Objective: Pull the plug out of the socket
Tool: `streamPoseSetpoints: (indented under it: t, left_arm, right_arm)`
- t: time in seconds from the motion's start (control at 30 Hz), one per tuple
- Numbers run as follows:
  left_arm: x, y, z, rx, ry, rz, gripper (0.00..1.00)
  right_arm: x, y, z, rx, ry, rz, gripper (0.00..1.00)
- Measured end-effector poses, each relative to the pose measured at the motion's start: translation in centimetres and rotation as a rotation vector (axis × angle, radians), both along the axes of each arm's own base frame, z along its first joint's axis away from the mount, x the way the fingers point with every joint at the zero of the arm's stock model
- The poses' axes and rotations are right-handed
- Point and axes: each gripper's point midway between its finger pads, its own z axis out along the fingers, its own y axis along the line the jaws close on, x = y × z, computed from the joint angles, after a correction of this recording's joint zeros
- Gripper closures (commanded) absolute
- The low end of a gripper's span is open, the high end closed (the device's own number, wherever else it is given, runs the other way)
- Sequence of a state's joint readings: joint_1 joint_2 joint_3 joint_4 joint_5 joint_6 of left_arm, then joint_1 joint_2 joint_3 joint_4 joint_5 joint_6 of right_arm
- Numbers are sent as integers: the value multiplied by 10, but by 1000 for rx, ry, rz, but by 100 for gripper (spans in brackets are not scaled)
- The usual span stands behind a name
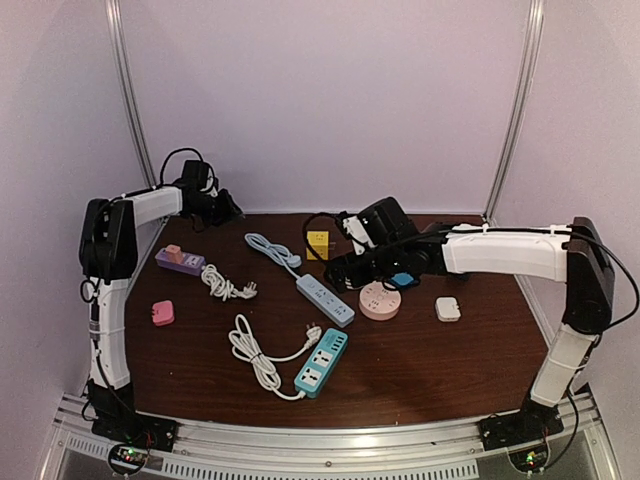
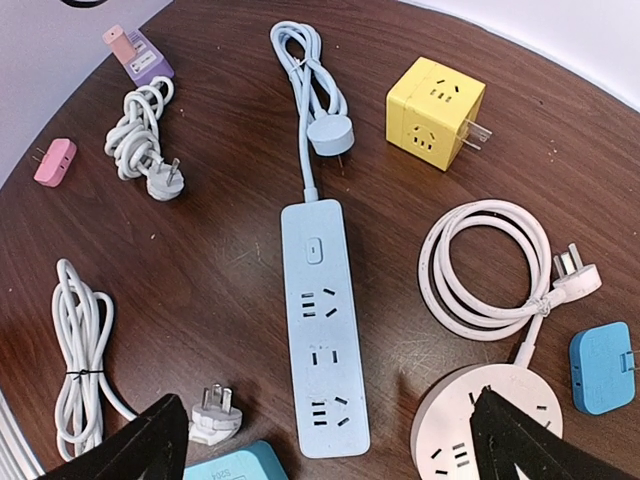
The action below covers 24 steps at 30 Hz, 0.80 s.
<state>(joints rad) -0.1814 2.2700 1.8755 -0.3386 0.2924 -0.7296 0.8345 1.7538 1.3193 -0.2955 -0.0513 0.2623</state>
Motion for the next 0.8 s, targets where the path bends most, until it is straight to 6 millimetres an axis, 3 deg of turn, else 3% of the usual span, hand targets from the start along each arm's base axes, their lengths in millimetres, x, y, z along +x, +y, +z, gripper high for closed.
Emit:
streamPoseSetpoints:
  t: [0.2, 0.37, 0.67, 0.8]
  left_arm:
    - [14, 37, -25, -55, 33, 55, 74]
    - [8, 38, -66, -82, 118, 33, 71]
    - [-5, 38, -80, -68, 174, 2, 33]
    - [-7, 41, -79, -38, 190, 4, 25]
  right_arm:
    - [-4, 2, -3, 10, 19, 13, 0]
    - [-6, 6, -3, 32, 37, 19, 0]
    - [-2, 12, -12, 40, 69, 8, 0]
    - [0, 13, -11, 42, 72, -3, 0]
